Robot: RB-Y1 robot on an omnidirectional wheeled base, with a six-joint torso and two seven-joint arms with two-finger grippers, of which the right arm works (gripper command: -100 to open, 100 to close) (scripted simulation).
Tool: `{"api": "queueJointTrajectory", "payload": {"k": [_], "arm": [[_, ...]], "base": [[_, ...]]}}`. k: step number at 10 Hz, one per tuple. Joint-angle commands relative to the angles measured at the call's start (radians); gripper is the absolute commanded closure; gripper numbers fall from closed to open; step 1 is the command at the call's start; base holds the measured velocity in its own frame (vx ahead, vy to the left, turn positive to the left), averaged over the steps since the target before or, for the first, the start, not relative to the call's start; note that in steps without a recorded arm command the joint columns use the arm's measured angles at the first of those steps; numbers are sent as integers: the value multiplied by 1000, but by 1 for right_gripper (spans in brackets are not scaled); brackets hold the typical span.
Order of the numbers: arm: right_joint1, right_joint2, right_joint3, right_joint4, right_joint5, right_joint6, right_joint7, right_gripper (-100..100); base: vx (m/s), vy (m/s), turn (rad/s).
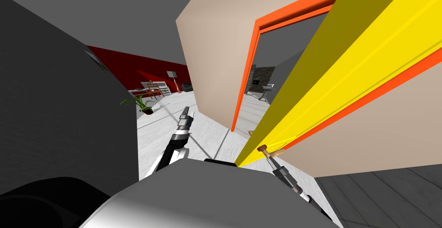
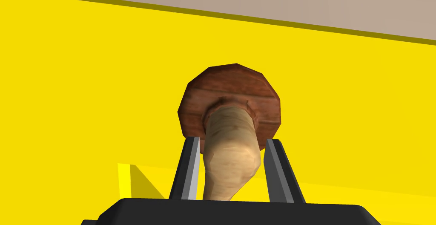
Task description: Pull the door open
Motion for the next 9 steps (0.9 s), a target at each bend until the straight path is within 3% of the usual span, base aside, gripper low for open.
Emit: {"api": "queueJointTrajectory", "payload": {"k": [1, 9], "arm": [[5, -2, 4, 2, 0, -9, -2, 100], [4, -3, 7, 8, -1, -13, -5, 100]], "base": [[37, 22, -40], [3, 3, -7]]}}
